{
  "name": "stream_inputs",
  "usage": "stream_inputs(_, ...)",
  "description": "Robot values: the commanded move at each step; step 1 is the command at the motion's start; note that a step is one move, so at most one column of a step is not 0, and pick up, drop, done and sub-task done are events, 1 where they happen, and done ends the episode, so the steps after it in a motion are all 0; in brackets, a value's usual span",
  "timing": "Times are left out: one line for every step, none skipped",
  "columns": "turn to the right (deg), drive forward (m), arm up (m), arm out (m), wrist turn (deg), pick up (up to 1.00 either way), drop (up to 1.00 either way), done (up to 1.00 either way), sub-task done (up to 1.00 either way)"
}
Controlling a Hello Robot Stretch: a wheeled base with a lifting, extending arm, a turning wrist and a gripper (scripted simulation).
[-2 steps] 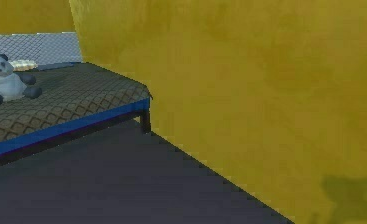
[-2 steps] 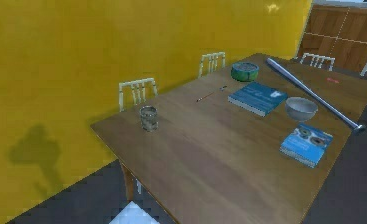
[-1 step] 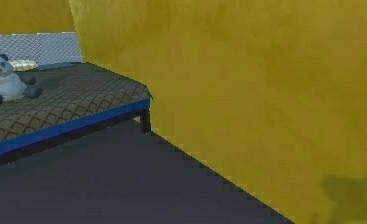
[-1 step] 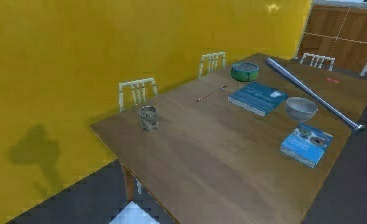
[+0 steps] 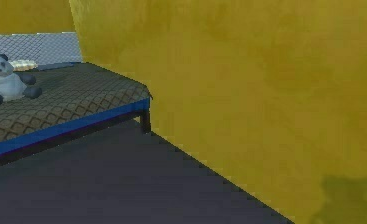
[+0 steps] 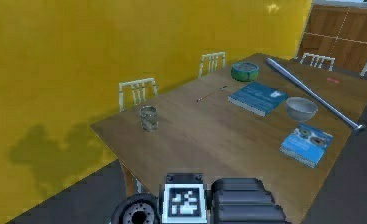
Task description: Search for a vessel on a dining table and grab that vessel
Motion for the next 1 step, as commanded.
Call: stream_inputs(0.0, 0.0, 0.0, 0.5, 0.0, 0.0, 0.0, 0.0, 0.0)
